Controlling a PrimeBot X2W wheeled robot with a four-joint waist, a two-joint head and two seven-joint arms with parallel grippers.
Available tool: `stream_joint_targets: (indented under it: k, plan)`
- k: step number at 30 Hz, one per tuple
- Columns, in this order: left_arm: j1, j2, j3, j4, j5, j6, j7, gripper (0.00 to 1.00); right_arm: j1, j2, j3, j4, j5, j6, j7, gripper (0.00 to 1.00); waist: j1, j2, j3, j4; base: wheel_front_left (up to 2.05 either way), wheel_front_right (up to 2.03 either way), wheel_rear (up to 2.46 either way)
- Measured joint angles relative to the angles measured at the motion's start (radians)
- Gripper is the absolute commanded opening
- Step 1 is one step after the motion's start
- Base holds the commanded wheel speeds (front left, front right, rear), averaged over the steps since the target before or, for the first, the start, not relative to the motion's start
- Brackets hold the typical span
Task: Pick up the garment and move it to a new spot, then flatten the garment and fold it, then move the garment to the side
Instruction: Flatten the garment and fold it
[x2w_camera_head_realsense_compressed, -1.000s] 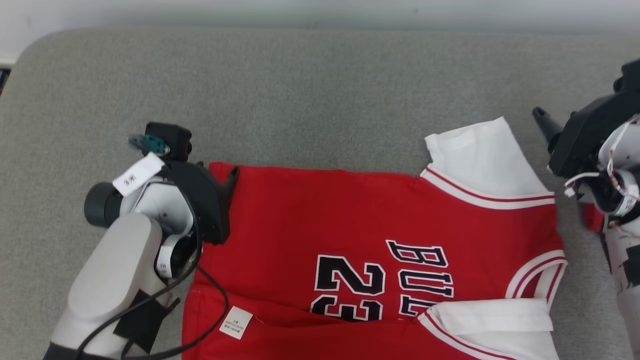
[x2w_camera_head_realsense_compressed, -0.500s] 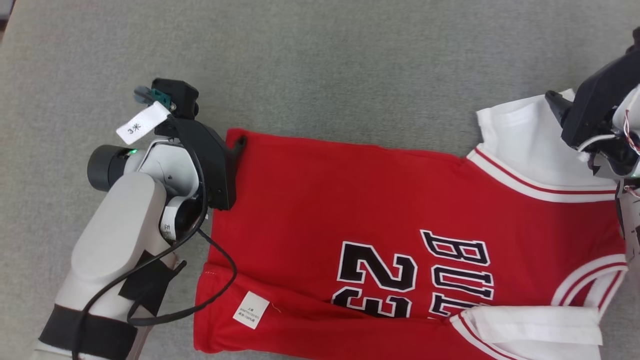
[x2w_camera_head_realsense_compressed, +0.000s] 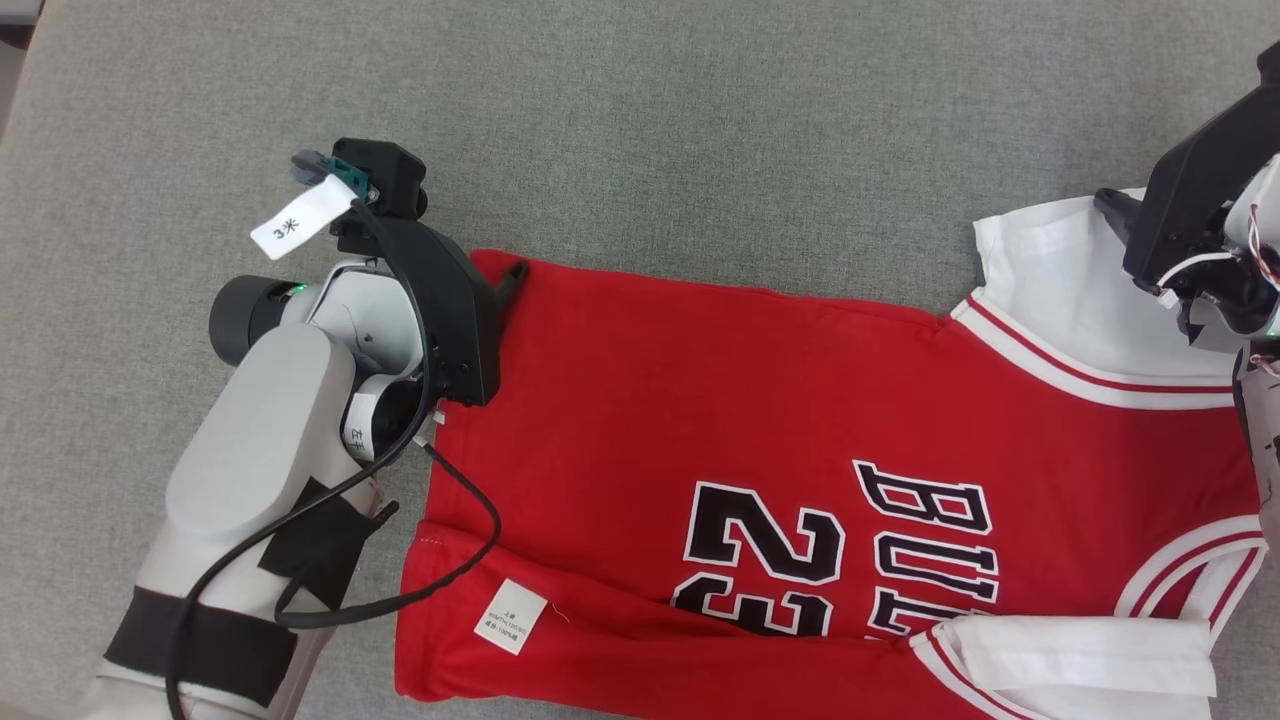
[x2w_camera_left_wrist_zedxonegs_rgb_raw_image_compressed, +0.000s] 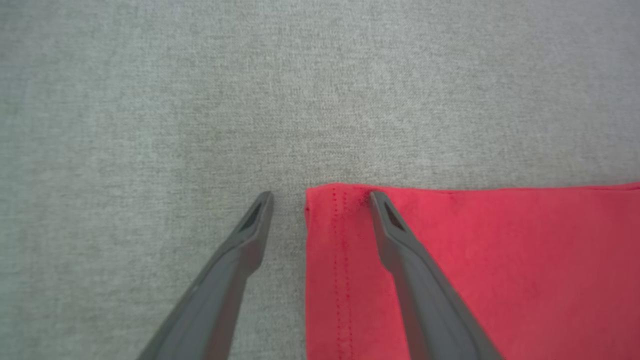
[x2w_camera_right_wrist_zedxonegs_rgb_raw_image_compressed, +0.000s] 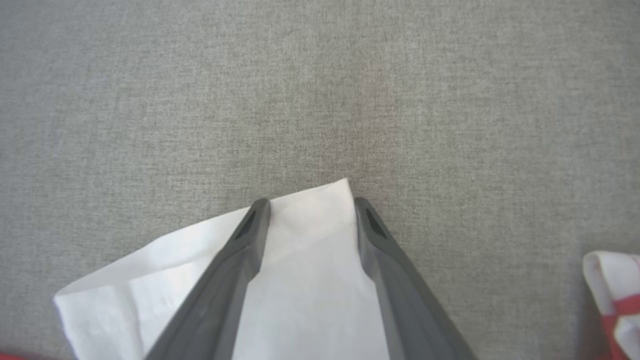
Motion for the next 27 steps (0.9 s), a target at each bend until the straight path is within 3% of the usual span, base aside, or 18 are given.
stream_joint_targets:
  k: [3, 4, 6, 7, 8, 9, 10, 11, 12, 15, 27]
  plan:
    - [-0.004, -0.001, -0.003, 0.006, -0.003, -0.009, 0.0, 0.66, -0.006, 0.0, -0.005, 0.008, -0.001, -0.001, 0.007, 0.73, 0.0, 0.0, 0.001, -0.001, 0.0, 0.0, 0.0]
    - [-0.007, -0.002, -0.004, 0.009, -0.004, -0.014, 0.0, 0.53, -0.006, 0.0, -0.007, 0.01, -0.001, -0.001, 0.007, 0.69, 0.0, -0.0001, 0.001, -0.001, 0.0, 0.0, 0.0]
    - [-0.013, -0.002, -0.006, 0.015, -0.005, -0.015, 0.003, 0.42, -0.007, 0.0, -0.01, 0.013, -0.007, -0.001, 0.007, 0.49, 0.0, -0.0001, 0.002, -0.001, 0.0, 0.0, 0.0]
    - [-0.014, -0.003, -0.008, 0.017, -0.005, -0.015, 0.004, 0.38, -0.007, -0.001, -0.012, 0.014, -0.011, -0.001, 0.007, 0.47, 0.0, 0.0, 0.002, -0.001, 0.0, 0.0, 0.0]
    - [-0.014, -0.002, -0.008, 0.02, -0.005, -0.018, 0.004, 0.25, -0.007, -0.001, -0.015, 0.016, -0.013, -0.003, 0.007, 0.41, 0.0, 0.0, 0.001, 0.0, 0.0, 0.0, 0.0]
    - [-0.015, -0.002, -0.008, 0.024, -0.005, -0.023, 0.004, 0.0, -0.007, -0.002, -0.016, 0.018, -0.015, -0.004, 0.007, 0.34, 0.0, -0.0001, 0.001, 0.0, 0.0, 0.0, 0.0]
    - [-0.016, -0.002, -0.008, 0.028, -0.005, -0.023, 0.003, 0.0, -0.007, -0.002, -0.017, 0.02, -0.015, -0.004, 0.007, 0.34, 0.0, -0.0001, 0.0, 0.0, 0.0, 0.0, 0.0]
    - [-0.016, -0.002, -0.009, 0.031, -0.005, -0.024, 0.003, 0.0, -0.007, -0.002, -0.017, 0.022, -0.016, -0.006, 0.007, 0.27, 0.0, 0.0, 0.0, 0.0, 0.0, 0.0, 0.0]
    - [-0.017, -0.002, -0.01, 0.034, -0.005, -0.024, 0.003, 0.0, -0.007, -0.002, -0.017, 0.023, -0.017, -0.006, 0.007, 0.14, 0.0, -0.0001, -0.001, 0.0, 0.0, 0.0, 0.0]
    - [-0.018, -0.002, -0.011, 0.042, -0.005, -0.032, -0.007, 0.0, -0.008, -0.003, -0.016, 0.03, -0.017, -0.006, 0.006, 0.01, 0.0, -0.0001, -0.004, -0.001, 0.0, 0.0, 0.0]
    - [-0.02, 0.0, -0.009, 0.082, -0.002, -0.032, -0.059, 0.0, -0.009, 0.009, -0.028, 0.052, -0.013, -0.007, -0.057, 0.0, 0.0, 0.0, -0.048, -0.013, 0.0, 0.0, 0.0]
